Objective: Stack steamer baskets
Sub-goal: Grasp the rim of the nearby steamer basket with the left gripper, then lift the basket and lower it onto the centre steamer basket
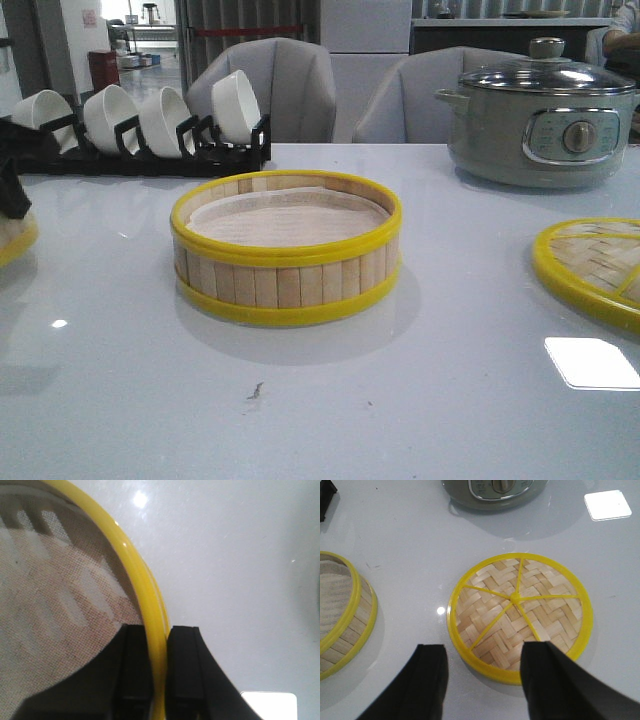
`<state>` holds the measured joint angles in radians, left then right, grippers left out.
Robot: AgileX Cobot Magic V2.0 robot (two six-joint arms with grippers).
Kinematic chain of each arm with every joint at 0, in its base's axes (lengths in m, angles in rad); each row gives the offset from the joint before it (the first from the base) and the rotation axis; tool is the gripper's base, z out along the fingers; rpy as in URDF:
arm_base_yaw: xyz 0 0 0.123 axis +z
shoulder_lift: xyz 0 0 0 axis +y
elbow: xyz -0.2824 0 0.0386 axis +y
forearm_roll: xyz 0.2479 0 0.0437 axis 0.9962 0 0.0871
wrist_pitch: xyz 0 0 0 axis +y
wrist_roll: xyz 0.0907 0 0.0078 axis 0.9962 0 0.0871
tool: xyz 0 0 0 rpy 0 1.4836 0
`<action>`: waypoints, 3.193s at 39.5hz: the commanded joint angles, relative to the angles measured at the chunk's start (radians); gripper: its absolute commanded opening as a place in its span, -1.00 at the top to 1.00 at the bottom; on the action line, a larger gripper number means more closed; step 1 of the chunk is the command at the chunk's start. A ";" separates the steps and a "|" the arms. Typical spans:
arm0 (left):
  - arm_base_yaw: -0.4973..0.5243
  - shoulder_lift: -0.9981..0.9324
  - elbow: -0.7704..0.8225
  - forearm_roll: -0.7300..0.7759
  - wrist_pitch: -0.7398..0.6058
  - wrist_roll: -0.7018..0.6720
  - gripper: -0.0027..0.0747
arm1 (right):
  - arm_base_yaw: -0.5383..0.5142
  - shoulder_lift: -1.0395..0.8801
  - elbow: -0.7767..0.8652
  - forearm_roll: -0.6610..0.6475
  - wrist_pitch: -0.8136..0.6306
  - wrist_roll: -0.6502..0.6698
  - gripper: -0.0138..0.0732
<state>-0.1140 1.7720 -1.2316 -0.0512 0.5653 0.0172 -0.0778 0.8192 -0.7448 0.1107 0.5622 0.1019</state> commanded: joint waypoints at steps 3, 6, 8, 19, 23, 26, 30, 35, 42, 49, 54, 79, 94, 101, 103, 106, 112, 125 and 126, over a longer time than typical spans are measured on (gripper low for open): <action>-0.070 -0.097 -0.153 0.000 0.032 0.000 0.71 | -0.002 -0.005 -0.036 0.009 -0.084 -0.005 -0.34; -0.121 -0.100 -0.213 0.000 0.075 0.000 0.71 | -0.002 -0.005 -0.036 0.009 -0.084 -0.005 -0.34; -0.162 -0.100 -0.251 0.000 0.102 0.000 0.71 | -0.002 -0.005 -0.036 0.009 -0.084 -0.005 -0.34; -0.440 -0.075 -0.338 0.000 0.099 0.000 0.71 | -0.002 -0.005 -0.036 0.009 -0.085 -0.005 -0.34; -0.523 -0.041 -0.354 0.000 0.060 0.000 0.71 | -0.002 -0.005 -0.036 0.009 -0.084 -0.005 -0.34; -0.571 -0.006 -0.378 0.000 0.043 0.000 0.71 | -0.002 -0.005 -0.036 0.009 -0.084 -0.005 -0.34; -0.610 0.051 -0.430 0.000 0.045 0.000 0.71 | -0.002 -0.005 -0.036 0.009 -0.085 -0.005 -0.34; -0.633 0.117 -0.501 0.000 0.057 0.000 0.71 | -0.002 -0.005 -0.036 0.009 -0.088 -0.005 -0.34; -0.633 0.199 -0.595 0.002 0.120 0.000 0.71 | -0.002 -0.005 -0.036 0.009 -0.088 -0.005 -0.34; -0.633 0.225 -0.605 0.006 0.129 0.000 0.71 | -0.002 -0.005 -0.036 0.010 -0.088 -0.005 -0.34; -0.633 0.235 -0.605 0.002 0.129 0.000 0.71 | -0.002 -0.005 -0.036 0.010 -0.088 -0.005 -0.34; -0.633 0.245 -0.605 -0.065 0.213 0.000 0.71 | -0.002 -0.005 -0.036 0.010 -0.087 -0.005 -0.34; -0.633 0.245 -0.605 -0.091 0.222 0.000 0.71 | -0.002 -0.005 -0.036 0.010 -0.087 -0.005 -0.34; -0.633 0.245 -0.609 -0.091 0.222 0.000 0.71 | -0.002 -0.005 -0.036 0.010 -0.087 -0.005 -0.34; -0.633 0.245 -0.621 -0.091 0.240 0.000 0.71 | -0.002 -0.005 -0.036 0.010 -0.087 -0.005 -0.34; -0.633 0.245 -0.652 -0.091 0.275 0.000 0.71 | -0.002 -0.005 -0.036 0.010 -0.087 -0.005 -0.34; -0.633 0.245 -0.707 -0.091 0.323 0.000 0.71 | -0.002 -0.005 -0.036 0.010 -0.087 -0.005 -0.34; -0.633 0.245 -0.703 -0.091 0.329 0.000 0.71 | -0.002 -0.005 -0.036 0.010 -0.087 -0.005 -0.34; -0.633 0.245 -0.701 -0.091 0.329 0.000 0.71 | -0.002 -0.005 -0.036 0.010 -0.087 -0.005 -0.34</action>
<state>-0.7419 2.0855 -1.8982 -0.1221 0.9348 0.0209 -0.0778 0.8192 -0.7448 0.1146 0.5526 0.1025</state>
